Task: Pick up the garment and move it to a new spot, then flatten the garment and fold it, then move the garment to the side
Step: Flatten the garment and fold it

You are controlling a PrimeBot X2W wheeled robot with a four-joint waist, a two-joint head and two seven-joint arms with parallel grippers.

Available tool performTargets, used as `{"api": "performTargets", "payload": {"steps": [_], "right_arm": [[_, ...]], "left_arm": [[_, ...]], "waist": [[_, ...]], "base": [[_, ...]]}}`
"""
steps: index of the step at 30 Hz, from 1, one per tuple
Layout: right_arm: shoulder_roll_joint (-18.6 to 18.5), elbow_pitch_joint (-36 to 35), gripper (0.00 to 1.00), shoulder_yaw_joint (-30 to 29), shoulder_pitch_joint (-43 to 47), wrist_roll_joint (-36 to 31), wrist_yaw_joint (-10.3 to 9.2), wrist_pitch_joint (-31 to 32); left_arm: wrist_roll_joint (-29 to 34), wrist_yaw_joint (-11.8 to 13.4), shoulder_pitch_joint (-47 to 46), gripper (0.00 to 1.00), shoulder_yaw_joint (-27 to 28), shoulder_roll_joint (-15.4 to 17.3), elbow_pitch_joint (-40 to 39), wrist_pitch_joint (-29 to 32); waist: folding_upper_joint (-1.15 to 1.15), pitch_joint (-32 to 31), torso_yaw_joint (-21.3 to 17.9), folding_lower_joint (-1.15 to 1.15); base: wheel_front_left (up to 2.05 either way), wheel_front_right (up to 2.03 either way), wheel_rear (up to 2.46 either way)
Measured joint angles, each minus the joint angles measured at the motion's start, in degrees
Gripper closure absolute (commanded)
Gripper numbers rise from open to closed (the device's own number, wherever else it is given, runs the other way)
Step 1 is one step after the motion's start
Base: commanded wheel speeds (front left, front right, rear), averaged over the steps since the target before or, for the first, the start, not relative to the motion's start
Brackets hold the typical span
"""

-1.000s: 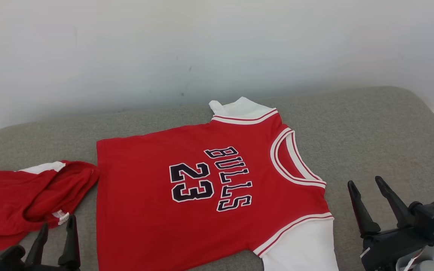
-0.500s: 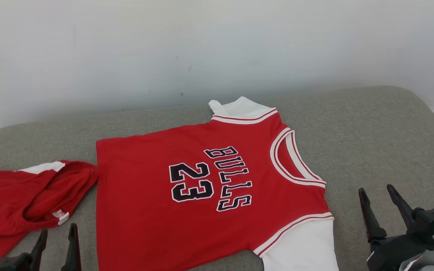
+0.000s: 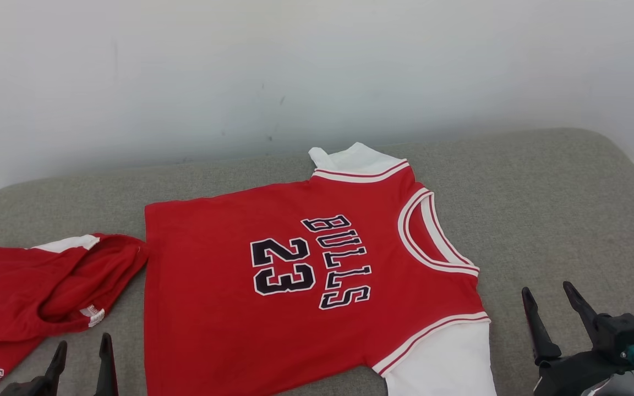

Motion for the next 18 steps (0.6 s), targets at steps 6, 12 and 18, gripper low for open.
{"api": "performTargets", "payload": {"steps": [6,12,18], "right_arm": [[0.5,0.6,0.0,-0.2,-0.1,-0.4,0.0,-0.1],[1.1,0.8,0.0,-1.0,0.0,-0.7,0.0,-0.1],[1.4,1.3,0.0,-1.1,0.1,-0.9,0.0,-0.1]], "left_arm": [[0.7,0.0,0.1,0.0,1.3,-0.6,0.0,0.0],[1.6,0.0,0.9,0.0,1.4,-1.0,0.0,0.0],[3.2,0.0,0.9,0.0,1.8,-1.3,0.0,0.3]], "waist": [[0.0,-0.2,-0.3,0.0],[0.0,-0.5,-0.8,0.0],[0.0,-0.7,-1.1,0.0]], "base": [[0.0,0.0,0.0],[0.0,0.0,0.0],[0.0,0.0,0.0]]}}
